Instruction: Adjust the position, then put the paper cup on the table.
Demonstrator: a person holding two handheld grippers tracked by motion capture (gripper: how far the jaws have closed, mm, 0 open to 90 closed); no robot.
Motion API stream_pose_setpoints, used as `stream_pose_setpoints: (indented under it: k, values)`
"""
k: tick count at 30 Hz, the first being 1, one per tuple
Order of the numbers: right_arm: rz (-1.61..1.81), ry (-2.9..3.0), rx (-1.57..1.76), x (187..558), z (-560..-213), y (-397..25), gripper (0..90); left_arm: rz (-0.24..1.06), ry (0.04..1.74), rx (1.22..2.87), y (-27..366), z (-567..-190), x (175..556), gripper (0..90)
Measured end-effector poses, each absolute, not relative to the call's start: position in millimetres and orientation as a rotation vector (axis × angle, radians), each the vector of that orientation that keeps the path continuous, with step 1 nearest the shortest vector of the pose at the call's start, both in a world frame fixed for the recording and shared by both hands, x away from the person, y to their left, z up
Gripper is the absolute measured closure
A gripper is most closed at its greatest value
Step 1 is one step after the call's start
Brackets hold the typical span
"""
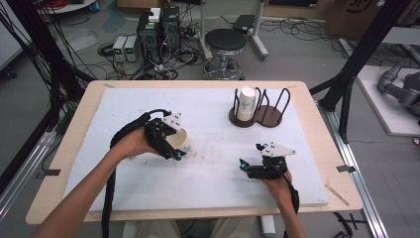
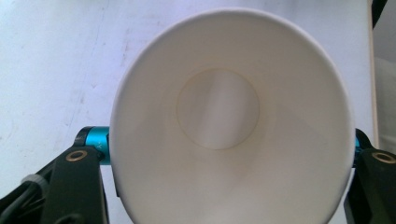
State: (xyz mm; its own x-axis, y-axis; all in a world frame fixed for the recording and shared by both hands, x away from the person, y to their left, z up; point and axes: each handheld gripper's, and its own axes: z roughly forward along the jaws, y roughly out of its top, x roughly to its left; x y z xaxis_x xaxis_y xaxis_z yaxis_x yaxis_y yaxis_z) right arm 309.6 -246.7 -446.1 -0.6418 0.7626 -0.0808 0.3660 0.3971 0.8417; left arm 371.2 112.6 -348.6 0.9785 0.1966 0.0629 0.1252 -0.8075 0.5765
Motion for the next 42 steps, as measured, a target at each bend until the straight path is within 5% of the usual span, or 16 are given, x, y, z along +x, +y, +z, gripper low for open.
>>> stream_pose_setpoints:
  k: [42]
  values:
    - [1.144,2.191,0.985,310.8,-450.5,-247.8,15.8,0.18,0.272,2.578,104.1,-359.4,390.5,30.0]
